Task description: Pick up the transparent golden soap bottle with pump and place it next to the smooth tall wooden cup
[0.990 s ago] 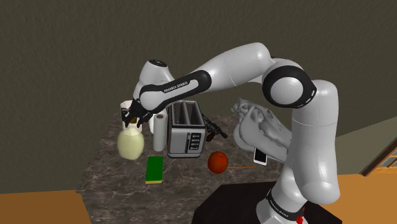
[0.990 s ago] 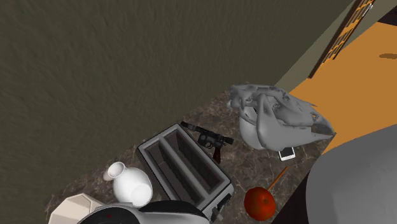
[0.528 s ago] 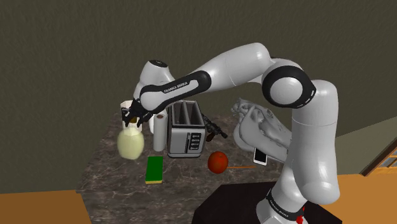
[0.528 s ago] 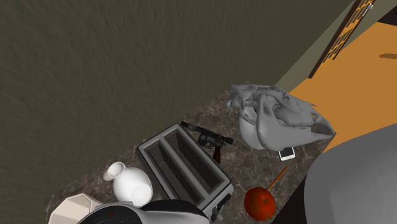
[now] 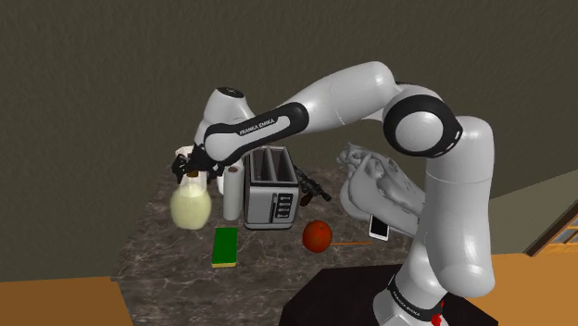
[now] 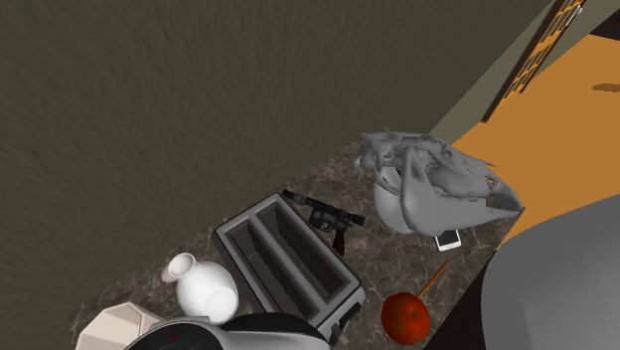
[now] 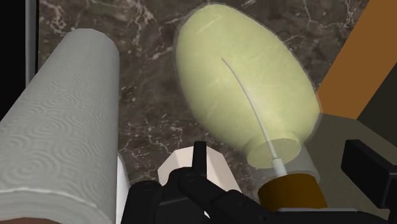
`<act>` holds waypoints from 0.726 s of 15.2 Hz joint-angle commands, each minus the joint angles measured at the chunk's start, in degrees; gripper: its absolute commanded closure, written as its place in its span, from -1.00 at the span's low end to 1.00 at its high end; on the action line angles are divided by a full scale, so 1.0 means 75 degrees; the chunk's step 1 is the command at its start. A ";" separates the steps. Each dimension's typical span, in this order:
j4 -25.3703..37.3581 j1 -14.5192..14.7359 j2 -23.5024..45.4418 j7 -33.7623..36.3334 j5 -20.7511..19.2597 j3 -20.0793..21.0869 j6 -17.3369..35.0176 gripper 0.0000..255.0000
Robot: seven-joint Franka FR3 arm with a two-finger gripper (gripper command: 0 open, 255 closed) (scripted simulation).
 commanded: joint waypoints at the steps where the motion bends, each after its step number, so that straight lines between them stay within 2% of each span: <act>1: -0.0064 0.0000 -0.0305 0.0018 -0.0023 -0.0017 -0.0231 -1.00; 3: -0.0145 -0.0004 -0.0668 0.0035 -0.0051 -0.0034 -0.0512 -1.00; 11: -0.0145 -0.0005 -0.0668 0.0035 -0.0051 -0.0034 -0.0512 -1.00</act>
